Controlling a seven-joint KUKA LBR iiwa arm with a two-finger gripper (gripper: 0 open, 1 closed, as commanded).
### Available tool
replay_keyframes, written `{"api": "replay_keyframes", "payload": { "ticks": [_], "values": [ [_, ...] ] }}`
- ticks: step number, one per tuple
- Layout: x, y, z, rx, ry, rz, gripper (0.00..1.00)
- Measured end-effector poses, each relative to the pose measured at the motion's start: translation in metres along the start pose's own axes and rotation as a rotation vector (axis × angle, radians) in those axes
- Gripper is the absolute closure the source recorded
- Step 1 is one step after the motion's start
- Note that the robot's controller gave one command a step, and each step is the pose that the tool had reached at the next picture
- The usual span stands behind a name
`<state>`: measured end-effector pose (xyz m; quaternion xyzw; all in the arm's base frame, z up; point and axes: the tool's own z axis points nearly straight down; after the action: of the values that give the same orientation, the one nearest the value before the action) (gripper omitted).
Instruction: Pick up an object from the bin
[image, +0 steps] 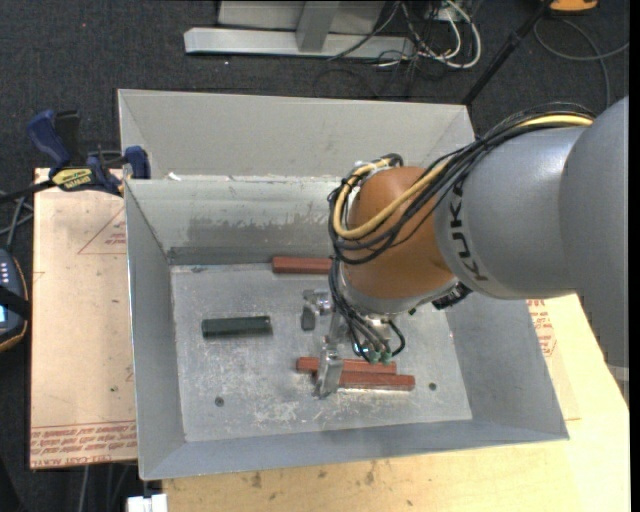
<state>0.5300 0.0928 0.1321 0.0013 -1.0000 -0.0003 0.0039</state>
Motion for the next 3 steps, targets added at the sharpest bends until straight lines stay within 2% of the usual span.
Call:
{"api": "replay_keyframes", "payload": {
  "ticks": [1,2,3],
  "values": [
    [-0.002,0.000,-0.004,-0.001,-0.008,0.002,0.00],
    [-0.024,-0.059,0.062,0.000,-0.008,-0.037,1.00],
    [-0.024,-0.059,0.062,0.000,-0.008,-0.037,1.00]
  ]
}}
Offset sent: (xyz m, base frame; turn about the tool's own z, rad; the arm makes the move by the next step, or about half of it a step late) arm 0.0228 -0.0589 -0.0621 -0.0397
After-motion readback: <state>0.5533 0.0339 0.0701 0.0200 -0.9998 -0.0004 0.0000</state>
